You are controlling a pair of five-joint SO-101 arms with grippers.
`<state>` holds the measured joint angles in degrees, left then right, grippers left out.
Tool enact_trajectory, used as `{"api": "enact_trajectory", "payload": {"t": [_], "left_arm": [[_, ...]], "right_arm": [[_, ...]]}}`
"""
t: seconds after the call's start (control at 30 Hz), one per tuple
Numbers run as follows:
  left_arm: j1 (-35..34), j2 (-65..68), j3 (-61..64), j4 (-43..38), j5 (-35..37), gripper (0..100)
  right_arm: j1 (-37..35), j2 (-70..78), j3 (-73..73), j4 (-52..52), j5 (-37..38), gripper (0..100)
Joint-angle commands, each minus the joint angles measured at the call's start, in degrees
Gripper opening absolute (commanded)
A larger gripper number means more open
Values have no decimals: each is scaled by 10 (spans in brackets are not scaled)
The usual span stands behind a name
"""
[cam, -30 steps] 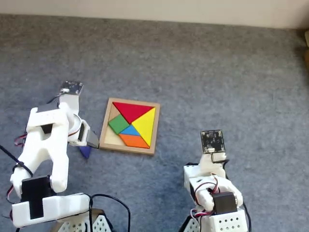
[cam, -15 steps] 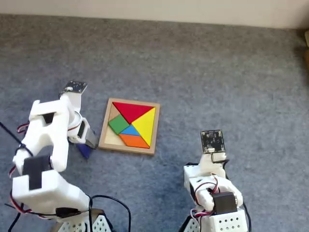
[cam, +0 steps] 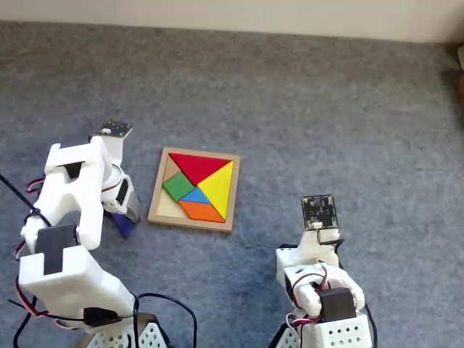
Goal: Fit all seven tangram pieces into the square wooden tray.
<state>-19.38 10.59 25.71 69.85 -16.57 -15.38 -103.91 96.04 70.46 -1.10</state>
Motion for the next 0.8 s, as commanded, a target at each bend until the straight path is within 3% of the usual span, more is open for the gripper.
{"api": "enact_trajectory", "payload": {"t": [0.0, 0.17, 0.4, 0.77], "left_arm": [[-4, 0, -22, 8, -4, 175], [-3, 0, -21, 8, 0, 170], [7, 0, -22, 9, 63, 81], [7, -66, -17, 29, 84, 77]], "right_arm": [[6, -8, 87, -1, -5, 16], [6, -8, 87, -1, -5, 16], [6, -8, 87, -1, -5, 16], [6, -8, 87, -1, -5, 16]]}}
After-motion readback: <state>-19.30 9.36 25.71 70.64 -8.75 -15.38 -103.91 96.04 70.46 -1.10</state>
